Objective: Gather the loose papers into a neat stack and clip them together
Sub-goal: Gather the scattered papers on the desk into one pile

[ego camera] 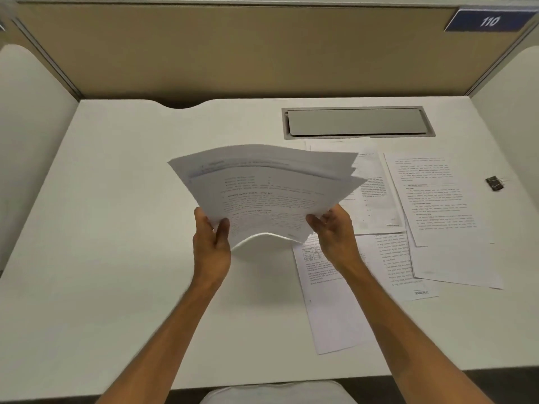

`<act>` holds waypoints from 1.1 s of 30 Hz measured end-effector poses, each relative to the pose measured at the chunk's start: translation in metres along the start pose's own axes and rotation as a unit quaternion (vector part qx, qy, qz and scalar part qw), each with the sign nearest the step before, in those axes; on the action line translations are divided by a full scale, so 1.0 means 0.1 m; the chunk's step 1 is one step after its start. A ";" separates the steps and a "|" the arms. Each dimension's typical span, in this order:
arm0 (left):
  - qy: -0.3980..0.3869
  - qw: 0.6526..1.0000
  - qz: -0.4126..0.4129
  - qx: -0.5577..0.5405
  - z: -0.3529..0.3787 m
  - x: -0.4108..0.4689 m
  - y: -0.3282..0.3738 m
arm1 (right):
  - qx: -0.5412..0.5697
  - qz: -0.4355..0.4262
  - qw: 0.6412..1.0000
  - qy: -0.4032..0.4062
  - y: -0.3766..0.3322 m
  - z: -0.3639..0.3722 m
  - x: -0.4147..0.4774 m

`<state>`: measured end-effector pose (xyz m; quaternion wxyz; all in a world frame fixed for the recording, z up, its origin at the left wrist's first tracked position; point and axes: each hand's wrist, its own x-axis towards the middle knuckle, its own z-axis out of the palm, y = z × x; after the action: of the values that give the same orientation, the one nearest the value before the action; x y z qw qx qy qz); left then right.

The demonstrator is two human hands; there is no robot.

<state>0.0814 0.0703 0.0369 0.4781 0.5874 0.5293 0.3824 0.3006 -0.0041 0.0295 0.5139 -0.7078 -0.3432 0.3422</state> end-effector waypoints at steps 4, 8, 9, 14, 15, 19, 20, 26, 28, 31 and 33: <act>-0.006 1.000 0.011 -0.017 0.04 -0.02 -0.01 | 0.014 0.026 1.000 -0.003 0.00 0.05 -0.05; -0.018 1.000 0.009 0.001 0.03 0.01 -0.09 | 0.023 0.031 0.999 0.000 0.01 0.08 -0.07; -0.027 1.000 0.002 0.012 0.03 0.03 -0.12 | 0.017 0.035 0.999 0.000 0.02 0.10 -0.07; -0.023 0.995 -0.008 0.097 0.03 0.04 -0.24 | -0.023 0.035 0.999 -0.004 0.05 0.16 -0.11; -0.005 0.993 -0.007 0.114 0.03 0.03 -0.27 | -0.034 0.031 0.999 -0.005 0.06 0.17 -0.12; 0.019 0.990 0.009 0.138 0.00 0.05 -0.30 | -0.058 0.011 0.998 0.003 0.07 0.18 -0.14; 0.017 0.990 0.011 0.140 -0.01 0.07 -0.30 | -0.062 0.000 0.998 0.013 0.06 0.17 -0.14; -0.012 0.991 -0.011 0.131 -0.05 0.13 -0.25 | -0.082 0.001 0.995 0.060 0.04 0.01 -0.10; -0.031 0.993 -0.022 0.115 -0.02 0.13 -0.22 | -0.088 0.011 0.993 0.072 0.05 -0.08 -0.10; -0.055 0.993 -0.038 0.098 0.10 0.17 -0.19 | -0.100 0.023 0.991 0.086 0.06 -0.24 -0.09; -0.063 0.993 -0.046 0.091 0.23 0.21 -0.17 | -0.098 0.035 0.991 0.089 0.08 -0.38 -0.06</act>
<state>0.1018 0.0869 0.0138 0.4716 0.6267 0.5572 0.2727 0.3302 -0.0293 0.0314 0.4583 -0.7939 -0.3029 0.2606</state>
